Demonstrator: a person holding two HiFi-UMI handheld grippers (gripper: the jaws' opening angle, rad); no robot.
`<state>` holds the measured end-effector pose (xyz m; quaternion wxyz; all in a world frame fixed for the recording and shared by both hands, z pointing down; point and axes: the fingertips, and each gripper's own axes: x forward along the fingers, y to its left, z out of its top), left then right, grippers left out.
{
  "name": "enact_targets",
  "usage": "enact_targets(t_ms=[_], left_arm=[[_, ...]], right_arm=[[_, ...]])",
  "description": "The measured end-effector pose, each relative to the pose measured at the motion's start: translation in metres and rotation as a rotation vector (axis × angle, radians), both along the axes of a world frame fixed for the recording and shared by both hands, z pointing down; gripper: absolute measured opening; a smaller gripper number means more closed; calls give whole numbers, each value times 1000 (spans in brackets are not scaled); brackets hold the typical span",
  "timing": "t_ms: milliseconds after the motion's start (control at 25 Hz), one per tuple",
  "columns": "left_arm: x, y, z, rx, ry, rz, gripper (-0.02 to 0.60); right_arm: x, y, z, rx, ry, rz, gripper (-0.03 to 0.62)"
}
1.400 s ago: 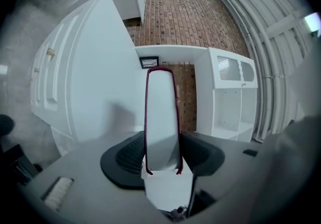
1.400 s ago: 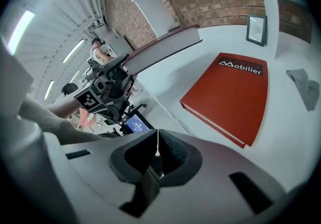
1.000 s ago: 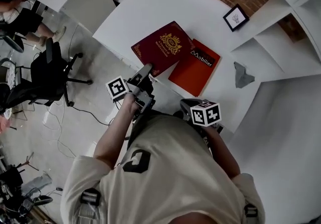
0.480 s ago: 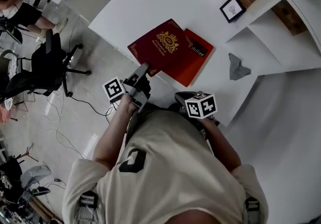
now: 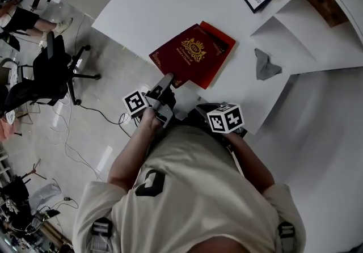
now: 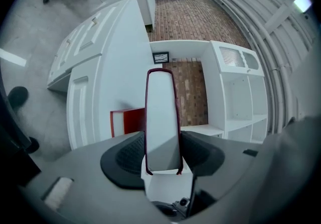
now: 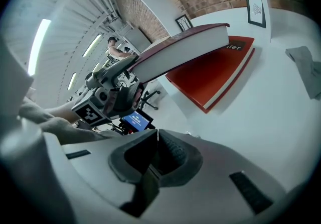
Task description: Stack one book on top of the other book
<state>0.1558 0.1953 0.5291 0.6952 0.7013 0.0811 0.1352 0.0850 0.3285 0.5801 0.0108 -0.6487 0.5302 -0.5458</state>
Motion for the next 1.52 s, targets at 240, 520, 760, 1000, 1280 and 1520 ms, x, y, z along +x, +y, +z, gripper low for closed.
enact_targets(t_ms=[240,520,760,1000,1280,1520], left_arm=[[-4,10,11,-3,-31,14,210],[-3,27,26,-36,-65,74,210],[-5,59,49,-74,-145,241,210],[1,81,57,-124,-188,363,210],[11,96,63,-125,-208,472,210],[18,111,64,-97,-220,572,209]], right_arm=[[-3,0,2,-14,15,-35,5],[5,2,5,-15,1,28,5],[10,1,8,-13,-14,60,5],[14,-4,6,-28,0,81,5],[22,1,8,-45,8,139,5],[31,7,6,-58,20,183,5]])
